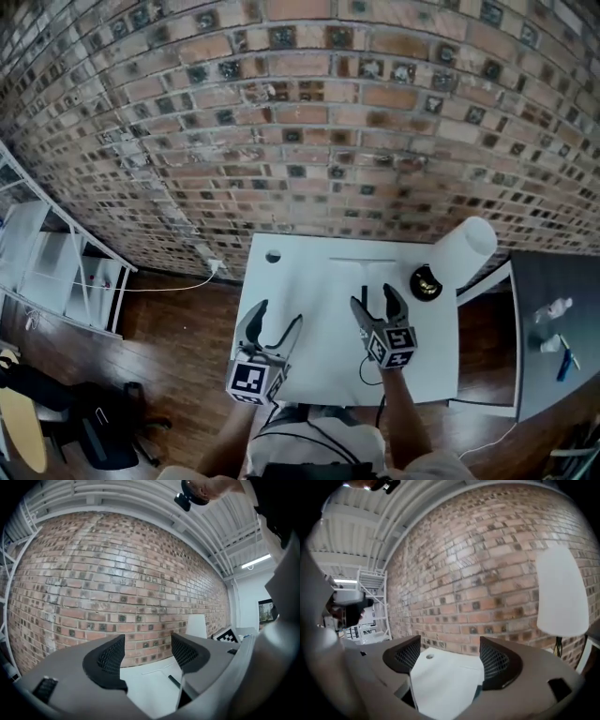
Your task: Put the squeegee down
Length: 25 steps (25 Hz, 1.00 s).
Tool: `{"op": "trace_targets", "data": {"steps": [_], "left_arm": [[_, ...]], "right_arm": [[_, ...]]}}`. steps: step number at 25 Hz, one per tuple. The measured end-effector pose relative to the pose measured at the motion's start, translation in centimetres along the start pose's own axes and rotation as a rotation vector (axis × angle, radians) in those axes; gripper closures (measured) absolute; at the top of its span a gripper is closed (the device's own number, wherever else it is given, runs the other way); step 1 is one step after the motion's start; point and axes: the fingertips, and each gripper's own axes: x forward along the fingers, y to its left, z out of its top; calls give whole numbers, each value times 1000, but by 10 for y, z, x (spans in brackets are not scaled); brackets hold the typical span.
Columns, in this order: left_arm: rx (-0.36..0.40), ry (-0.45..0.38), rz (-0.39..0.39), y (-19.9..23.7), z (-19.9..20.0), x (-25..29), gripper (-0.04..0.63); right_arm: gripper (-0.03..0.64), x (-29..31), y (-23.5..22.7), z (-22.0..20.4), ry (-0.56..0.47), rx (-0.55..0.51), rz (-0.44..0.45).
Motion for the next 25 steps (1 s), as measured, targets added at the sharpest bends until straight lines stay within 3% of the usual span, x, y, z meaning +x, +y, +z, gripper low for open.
{"op": "trace_targets", "data": {"steps": [5,8,11,14,17,25], "left_arm": [[37,-78,21,5,29,-9,293],[45,-104,48,4,40,-16,293],[59,-123,77,3,46,-18,273],[70,-119,81,-1,43,-17,251],[35,-110,63,-13,50,-16,249],[19,-107,63,-11,48,-24,250]], "right_arm": [[189,-66,30,100,-261,-118,-26],[195,-101,43,126,-333,-198,-73],[199,-116,50,132,-330,-273,-116],[204,-118,49,126,-318,-230,-160],[204,-118,50,121,-306,-190,-190],[206,-118,63,119,-296,-167,-179]]}}
